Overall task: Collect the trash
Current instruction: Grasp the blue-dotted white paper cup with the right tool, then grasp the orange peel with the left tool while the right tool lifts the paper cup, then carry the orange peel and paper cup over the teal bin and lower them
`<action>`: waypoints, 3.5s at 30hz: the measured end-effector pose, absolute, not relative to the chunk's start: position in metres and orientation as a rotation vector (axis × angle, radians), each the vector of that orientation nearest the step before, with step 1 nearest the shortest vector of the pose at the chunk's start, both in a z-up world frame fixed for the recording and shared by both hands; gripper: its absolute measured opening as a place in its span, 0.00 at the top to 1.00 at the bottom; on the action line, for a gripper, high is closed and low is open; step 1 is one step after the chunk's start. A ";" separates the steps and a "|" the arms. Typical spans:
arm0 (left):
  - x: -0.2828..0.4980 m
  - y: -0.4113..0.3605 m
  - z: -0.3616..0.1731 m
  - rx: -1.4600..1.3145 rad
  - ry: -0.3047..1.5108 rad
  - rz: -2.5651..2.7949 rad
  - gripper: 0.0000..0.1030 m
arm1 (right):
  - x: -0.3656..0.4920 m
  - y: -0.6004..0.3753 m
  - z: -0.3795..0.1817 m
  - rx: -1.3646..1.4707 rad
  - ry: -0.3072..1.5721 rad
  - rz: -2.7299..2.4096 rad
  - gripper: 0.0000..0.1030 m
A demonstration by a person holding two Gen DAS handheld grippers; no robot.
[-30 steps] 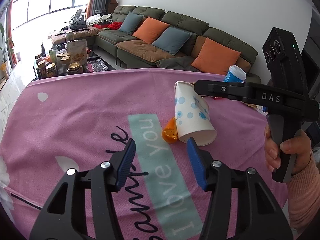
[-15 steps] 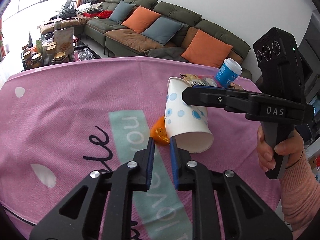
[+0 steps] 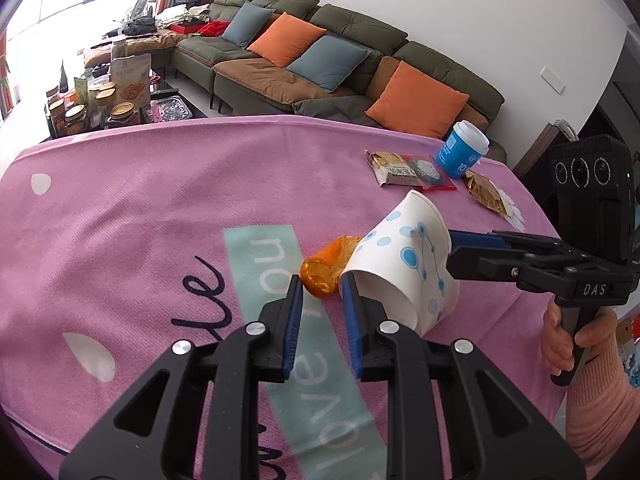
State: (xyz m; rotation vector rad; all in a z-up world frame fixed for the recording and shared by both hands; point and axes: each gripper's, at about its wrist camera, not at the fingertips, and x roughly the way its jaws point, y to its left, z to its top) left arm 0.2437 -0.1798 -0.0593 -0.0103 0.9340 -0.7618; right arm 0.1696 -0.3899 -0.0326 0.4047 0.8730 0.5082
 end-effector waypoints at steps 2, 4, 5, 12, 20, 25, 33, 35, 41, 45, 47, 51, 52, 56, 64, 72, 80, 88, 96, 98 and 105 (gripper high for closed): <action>0.243 -0.180 -0.059 -0.011 0.934 -0.760 0.86 | 0.165 -0.388 -0.035 0.412 0.876 0.516 0.73; 0.242 -0.180 -0.059 -0.010 0.935 -0.757 0.87 | 0.160 -0.387 -0.036 0.417 0.876 0.522 0.79; 0.241 -0.180 -0.059 -0.011 0.935 -0.756 0.87 | 0.159 -0.387 -0.036 0.422 0.875 0.526 0.82; 0.233 -0.170 -0.056 -0.012 0.919 -0.724 0.89 | 0.144 -0.386 -0.032 0.457 0.834 0.532 0.95; 0.207 -0.134 -0.045 -0.032 0.872 -0.654 0.91 | 0.129 -0.380 -0.023 0.477 0.788 0.541 0.97; 0.184 -0.107 -0.035 -0.039 0.840 -0.618 0.91 | 0.124 -0.371 -0.023 0.496 0.769 0.559 0.98; 0.145 -0.074 -0.029 0.004 0.814 -0.564 0.91 | 0.121 -0.353 -0.020 0.520 0.757 0.606 0.98; 0.137 -0.067 -0.029 0.012 0.813 -0.552 0.91 | 0.121 -0.348 -0.020 0.525 0.756 0.619 0.98; 0.117 -0.044 -0.027 -0.001 0.804 -0.513 0.91 | 0.123 -0.330 -0.021 0.524 0.760 0.646 0.98; 0.110 -0.030 -0.025 -0.024 0.795 -0.488 0.91 | 0.125 -0.316 -0.022 0.533 0.768 0.667 0.98; 0.105 -0.022 -0.022 -0.036 0.788 -0.474 0.91 | 0.125 -0.310 -0.023 0.538 0.767 0.679 0.98; 0.096 -0.007 -0.018 -0.044 0.774 -0.447 0.91 | 0.126 -0.296 -0.022 0.540 0.768 0.706 0.98; 0.094 -0.004 -0.016 -0.047 0.772 -0.440 0.91 | 0.126 -0.292 -0.022 0.537 0.769 0.712 0.98; 0.088 0.010 -0.015 -0.056 0.771 -0.409 0.91 | 0.129 -0.278 -0.021 0.527 0.776 0.740 0.98; 0.079 0.032 -0.014 -0.079 0.766 -0.361 0.91 | 0.135 -0.252 -0.025 0.516 0.796 0.775 0.98; 0.072 0.049 -0.010 -0.099 0.752 -0.316 0.91 | 0.145 -0.230 -0.027 0.506 0.812 0.814 0.98; 0.066 0.062 -0.008 -0.107 0.741 -0.283 0.91 | 0.152 -0.215 -0.029 0.495 0.821 0.846 0.97; 0.063 0.073 -0.007 -0.120 0.734 -0.252 0.91 | 0.157 -0.205 -0.030 0.488 0.830 0.871 0.97; 0.060 0.081 -0.005 -0.130 0.725 -0.229 0.91 | 0.159 -0.195 -0.030 0.478 0.836 0.894 0.98; 0.058 0.082 -0.004 -0.133 0.724 -0.223 0.91 | 0.160 -0.192 -0.030 0.478 0.840 0.901 0.97; 0.055 0.091 -0.001 -0.140 0.715 -0.202 0.91 | 0.160 -0.181 -0.029 0.469 0.844 0.916 0.97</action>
